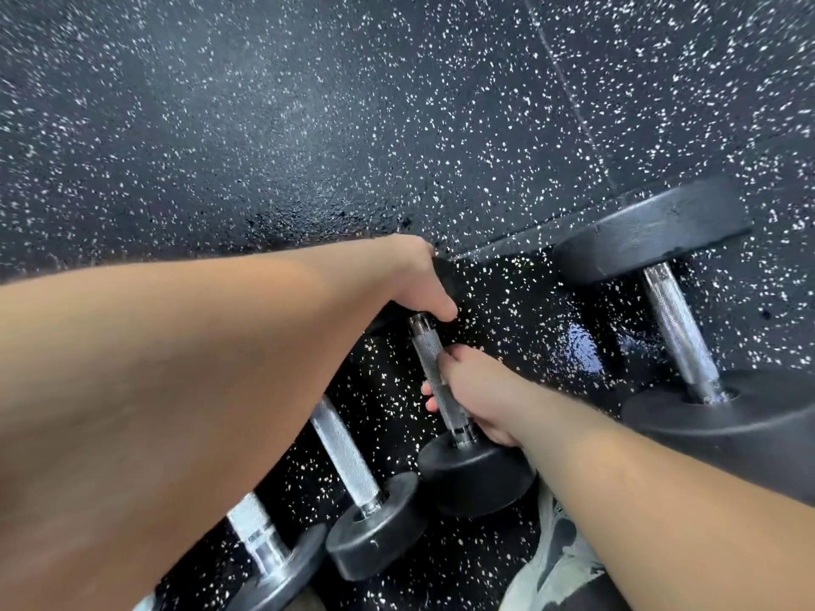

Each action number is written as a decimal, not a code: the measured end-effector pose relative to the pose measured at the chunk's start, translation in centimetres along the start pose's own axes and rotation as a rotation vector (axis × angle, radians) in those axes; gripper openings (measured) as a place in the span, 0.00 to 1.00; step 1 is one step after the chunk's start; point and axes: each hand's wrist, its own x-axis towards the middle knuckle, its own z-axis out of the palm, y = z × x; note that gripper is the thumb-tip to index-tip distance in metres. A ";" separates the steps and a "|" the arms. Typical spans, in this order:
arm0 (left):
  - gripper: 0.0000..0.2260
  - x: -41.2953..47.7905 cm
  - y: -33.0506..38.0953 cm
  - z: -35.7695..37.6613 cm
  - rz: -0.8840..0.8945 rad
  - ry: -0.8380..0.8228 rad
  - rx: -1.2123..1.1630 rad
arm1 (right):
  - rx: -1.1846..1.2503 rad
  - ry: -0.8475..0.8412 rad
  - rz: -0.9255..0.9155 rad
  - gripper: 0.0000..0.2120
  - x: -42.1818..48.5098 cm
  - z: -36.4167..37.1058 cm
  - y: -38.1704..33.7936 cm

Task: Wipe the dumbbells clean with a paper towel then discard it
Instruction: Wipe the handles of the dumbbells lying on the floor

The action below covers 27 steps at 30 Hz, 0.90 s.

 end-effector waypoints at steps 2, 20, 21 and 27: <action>0.41 -0.4 0.1 0.3 0.047 0.033 -0.008 | -0.071 0.058 0.024 0.14 -0.1 0.1 0.0; 0.32 -1.0 -2.3 -0.9 0.066 0.005 -0.402 | -0.842 0.231 -0.138 0.13 -2.0 -2.1 -3.2; 0.31 -0.8 -2.0 -1.1 0.029 0.047 -0.407 | -0.846 0.274 -0.153 0.12 -2.0 -2.3 -3.3; 0.15 0.9 -1.3 2.7 -0.029 0.465 -0.368 | -0.911 0.199 -0.159 0.13 -1.7 -2.8 -4.2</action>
